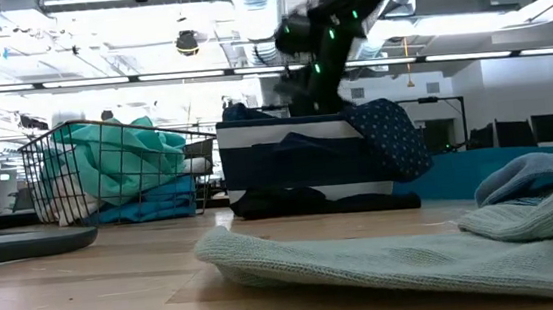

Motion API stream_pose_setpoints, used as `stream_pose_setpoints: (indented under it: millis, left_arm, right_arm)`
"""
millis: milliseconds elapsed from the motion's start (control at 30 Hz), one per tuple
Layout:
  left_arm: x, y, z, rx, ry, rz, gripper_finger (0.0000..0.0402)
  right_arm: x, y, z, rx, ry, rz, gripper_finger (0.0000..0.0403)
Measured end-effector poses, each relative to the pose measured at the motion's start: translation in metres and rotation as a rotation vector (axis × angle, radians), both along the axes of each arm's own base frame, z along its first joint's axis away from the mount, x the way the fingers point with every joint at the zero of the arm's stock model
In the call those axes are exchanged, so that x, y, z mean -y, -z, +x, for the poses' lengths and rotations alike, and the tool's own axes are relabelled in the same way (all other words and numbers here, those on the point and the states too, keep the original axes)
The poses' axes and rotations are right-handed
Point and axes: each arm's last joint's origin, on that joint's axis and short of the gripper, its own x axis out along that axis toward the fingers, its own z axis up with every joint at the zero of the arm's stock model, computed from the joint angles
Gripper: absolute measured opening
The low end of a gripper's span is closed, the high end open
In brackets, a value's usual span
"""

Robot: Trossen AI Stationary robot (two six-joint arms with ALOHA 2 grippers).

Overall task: Pick & Place Cloths
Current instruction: Put the blue polo shirt into the blue laundry bin

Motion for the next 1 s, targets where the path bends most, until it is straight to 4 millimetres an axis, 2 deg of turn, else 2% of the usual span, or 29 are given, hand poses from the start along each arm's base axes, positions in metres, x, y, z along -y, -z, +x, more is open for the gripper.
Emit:
stream_pose_setpoints:
  millis: [100,200,333,433,600,667,767,867,933,1000]
  left_arm:
    - [0.0,0.003,0.005,-0.018,0.0,-0.001,0.0135]
    - [0.0,0.005,0.007,-0.025,0.0,-0.001,0.0135]
    - [0.0,0.004,0.007,-0.023,0.004,-0.002,0.0135]
    - [0.0,0.002,0.004,-0.012,0.018,0.0,0.0135]
    - [0.001,0.0,0.001,0.003,0.042,-0.008,0.0135]
    - [0.003,-0.001,-0.001,0.008,0.076,-0.007,0.0135]
    - [0.004,-0.002,-0.002,0.012,0.105,-0.006,0.0135]
    - [0.005,-0.003,-0.005,0.022,0.135,-0.004,0.0135]
    - [0.005,-0.005,-0.007,0.03,0.147,-0.002,0.0135]
    - [0.005,-0.005,-0.008,0.028,0.152,0.0,0.0135]
  right_arm:
    - [-0.005,-0.038,0.006,0.014,-0.067,-0.02,0.0252]
    - [-0.012,-0.078,0.006,0.021,-0.11,-0.045,0.0289]
    - [-0.03,-0.12,-0.002,-0.016,-0.119,-0.072,0.0306]
    - [-0.05,-0.139,-0.01,-0.074,-0.116,-0.099,0.0306]
    - [-0.096,-0.131,-0.021,-0.282,-0.073,-0.018,0.0306]
    - [-0.12,-0.123,-0.017,-0.284,-0.075,-0.041,0.0306]
    - [-0.15,-0.117,-0.025,-0.285,-0.078,-0.025,0.0306]
    - [-0.17,-0.105,-0.047,-0.321,0.013,-0.006,0.0306]
    - [-0.181,-0.095,-0.059,-0.284,0.094,0.011,0.0306]
    - [-0.189,-0.084,-0.081,-0.277,0.167,0.029,0.0306]
